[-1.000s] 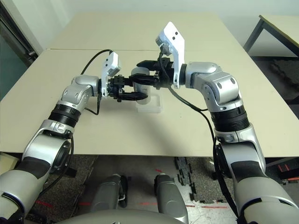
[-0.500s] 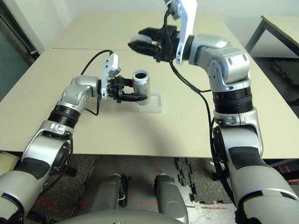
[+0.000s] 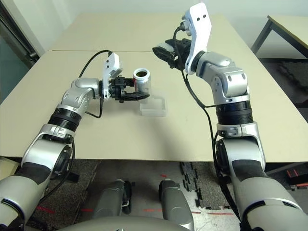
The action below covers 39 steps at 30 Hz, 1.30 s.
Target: Pour the medicine from the bottle into the box.
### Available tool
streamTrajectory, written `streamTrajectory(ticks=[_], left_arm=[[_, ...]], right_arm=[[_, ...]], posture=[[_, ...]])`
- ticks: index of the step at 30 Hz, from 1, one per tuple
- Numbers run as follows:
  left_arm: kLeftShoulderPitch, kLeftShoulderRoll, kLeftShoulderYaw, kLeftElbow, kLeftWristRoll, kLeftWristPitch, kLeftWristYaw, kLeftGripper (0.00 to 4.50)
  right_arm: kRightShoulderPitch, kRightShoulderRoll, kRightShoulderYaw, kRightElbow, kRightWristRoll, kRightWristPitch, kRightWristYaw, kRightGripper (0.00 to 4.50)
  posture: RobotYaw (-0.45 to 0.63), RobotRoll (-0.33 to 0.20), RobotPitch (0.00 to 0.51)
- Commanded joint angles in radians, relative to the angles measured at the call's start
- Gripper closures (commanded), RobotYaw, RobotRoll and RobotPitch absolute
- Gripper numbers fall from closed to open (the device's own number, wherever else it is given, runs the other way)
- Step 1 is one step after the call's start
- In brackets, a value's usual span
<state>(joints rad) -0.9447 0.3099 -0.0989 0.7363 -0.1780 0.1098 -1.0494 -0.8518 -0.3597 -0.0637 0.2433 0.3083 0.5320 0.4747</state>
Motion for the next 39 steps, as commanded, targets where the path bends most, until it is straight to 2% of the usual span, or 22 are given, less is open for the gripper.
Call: streamTrajectory(ticks=[1, 9, 13, 19, 25, 39], left_arm=[[-0.034, -0.005, 0.042, 0.074, 0.024, -0.064, 0.108, 1.79], [-0.052, -0.053, 0.127, 0.255, 0.056, -0.232, 0.405, 1.79], [-0.073, -0.056, 0.160, 0.372, 0.073, -0.275, 0.550, 1.79], [-0.074, -0.055, 0.171, 0.478, 0.107, -0.299, 0.682, 1.79], [-0.063, -0.055, 0.175, 0.526, 0.127, -0.296, 0.731, 1.79], [-0.054, -0.058, 0.188, 0.532, 0.137, -0.294, 0.738, 1.79]], right_arm=[[0.058, 0.020, -0.031, 0.035, -0.033, -0.074, -0.060, 1.93], [0.176, 0.069, -0.092, 0.190, -0.076, -0.239, -0.176, 1.93], [0.178, 0.071, -0.105, 0.272, -0.086, -0.301, -0.201, 1.93], [0.150, 0.078, -0.117, 0.420, -0.103, -0.395, -0.221, 1.93], [0.135, 0.099, -0.113, 0.512, -0.113, -0.451, -0.227, 1.93], [0.116, 0.110, -0.093, 0.561, -0.145, -0.450, -0.221, 1.93]], posture=[[-0.04, 0.000, 0.086], [-0.03, 0.000, 0.087], [-0.03, 0.000, 0.085], [-0.04, 0.000, 0.081], [-0.03, 0.000, 0.081], [-0.02, 0.000, 0.081]])
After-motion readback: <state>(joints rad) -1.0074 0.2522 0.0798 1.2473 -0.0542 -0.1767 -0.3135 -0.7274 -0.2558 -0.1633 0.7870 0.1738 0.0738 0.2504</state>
